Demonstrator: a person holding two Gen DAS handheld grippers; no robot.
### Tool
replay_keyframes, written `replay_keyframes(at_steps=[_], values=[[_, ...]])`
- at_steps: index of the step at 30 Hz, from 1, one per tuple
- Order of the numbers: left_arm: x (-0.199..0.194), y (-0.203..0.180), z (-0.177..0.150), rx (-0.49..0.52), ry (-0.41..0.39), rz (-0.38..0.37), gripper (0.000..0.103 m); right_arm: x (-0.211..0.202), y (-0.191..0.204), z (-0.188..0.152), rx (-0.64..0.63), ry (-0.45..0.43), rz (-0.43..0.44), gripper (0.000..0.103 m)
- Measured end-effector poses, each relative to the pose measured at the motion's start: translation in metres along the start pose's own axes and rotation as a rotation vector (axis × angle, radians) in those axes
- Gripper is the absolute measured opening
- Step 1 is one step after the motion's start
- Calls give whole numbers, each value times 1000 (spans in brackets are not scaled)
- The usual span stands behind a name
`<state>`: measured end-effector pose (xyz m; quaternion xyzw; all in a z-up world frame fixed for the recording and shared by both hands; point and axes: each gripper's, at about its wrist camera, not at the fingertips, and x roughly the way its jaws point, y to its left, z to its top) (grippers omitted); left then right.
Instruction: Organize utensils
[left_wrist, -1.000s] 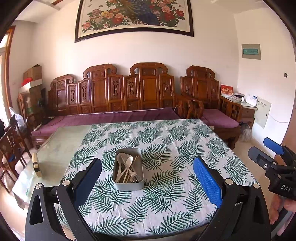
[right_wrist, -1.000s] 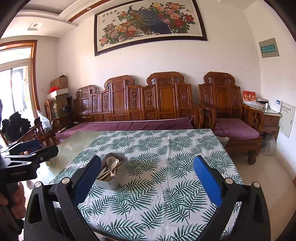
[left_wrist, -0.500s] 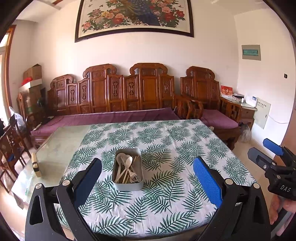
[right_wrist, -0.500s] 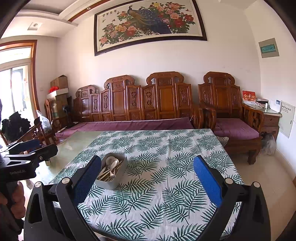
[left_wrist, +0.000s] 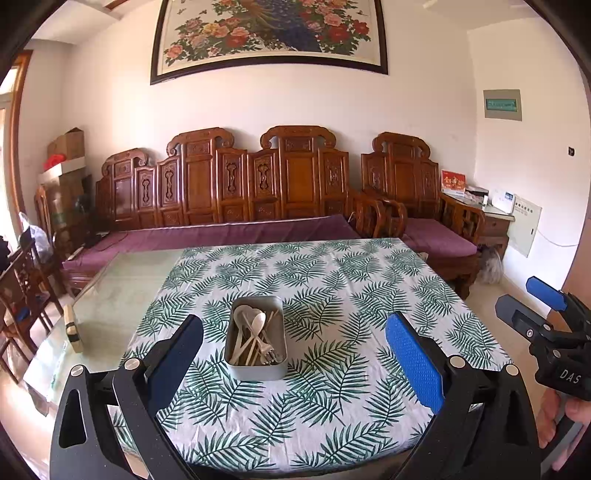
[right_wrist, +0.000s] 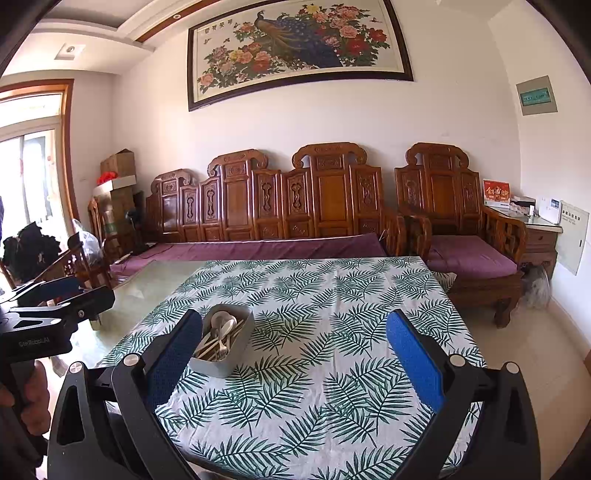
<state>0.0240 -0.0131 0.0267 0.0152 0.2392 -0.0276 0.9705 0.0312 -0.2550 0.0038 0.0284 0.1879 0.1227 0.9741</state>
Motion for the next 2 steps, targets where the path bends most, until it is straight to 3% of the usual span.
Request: replay_keyframes(at_steps=[2], values=[[-1, 0, -1, -1, 0, 2, 95, 0, 1, 0, -1, 0, 1, 100]])
